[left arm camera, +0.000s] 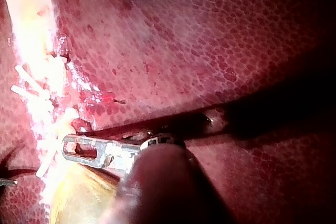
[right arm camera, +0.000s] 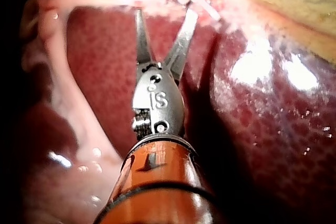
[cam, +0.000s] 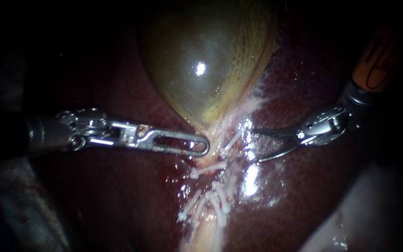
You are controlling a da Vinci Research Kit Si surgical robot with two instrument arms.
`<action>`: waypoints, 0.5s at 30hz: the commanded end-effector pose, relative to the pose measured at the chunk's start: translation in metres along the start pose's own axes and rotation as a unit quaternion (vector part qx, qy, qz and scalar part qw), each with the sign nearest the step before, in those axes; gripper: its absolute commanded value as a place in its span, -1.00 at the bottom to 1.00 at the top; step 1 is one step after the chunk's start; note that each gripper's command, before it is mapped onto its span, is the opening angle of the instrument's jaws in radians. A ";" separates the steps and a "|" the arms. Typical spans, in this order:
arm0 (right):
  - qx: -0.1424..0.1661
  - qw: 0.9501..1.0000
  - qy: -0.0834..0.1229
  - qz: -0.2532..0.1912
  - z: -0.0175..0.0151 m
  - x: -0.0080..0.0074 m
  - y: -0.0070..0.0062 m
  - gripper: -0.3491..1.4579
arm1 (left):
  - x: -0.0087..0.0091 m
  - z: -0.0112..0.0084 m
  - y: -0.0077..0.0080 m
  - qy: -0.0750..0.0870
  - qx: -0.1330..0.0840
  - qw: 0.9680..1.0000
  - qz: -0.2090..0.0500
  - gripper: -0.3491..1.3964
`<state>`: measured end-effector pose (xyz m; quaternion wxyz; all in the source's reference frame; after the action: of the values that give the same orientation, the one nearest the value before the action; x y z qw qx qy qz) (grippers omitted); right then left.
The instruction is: Go back from the cut right tube
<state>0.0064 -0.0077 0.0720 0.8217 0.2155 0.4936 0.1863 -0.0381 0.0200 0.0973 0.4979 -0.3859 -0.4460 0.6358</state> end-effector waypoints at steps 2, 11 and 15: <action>0.000 1.000 0.000 0.000 0.0000 0.0000 0.0000 0.24 | 0.0000 0.0000 0.0000 0.000 0.000 1.000 0.000 -1.00; 0.000 1.000 0.000 0.000 0.0000 -0.0001 0.0000 0.24 | -0.0001 0.0000 0.0000 -0.002 -0.001 1.000 0.000 -1.00; 0.000 1.000 0.000 0.000 0.0000 -0.0001 0.0000 0.26 | -0.0001 0.0000 0.0000 -0.002 -0.001 1.000 0.000 -1.00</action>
<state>0.0064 -0.0077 0.0720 0.8218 0.2155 0.4935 0.1863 -0.0380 0.0199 0.0974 0.4963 -0.3856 -0.4476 0.6361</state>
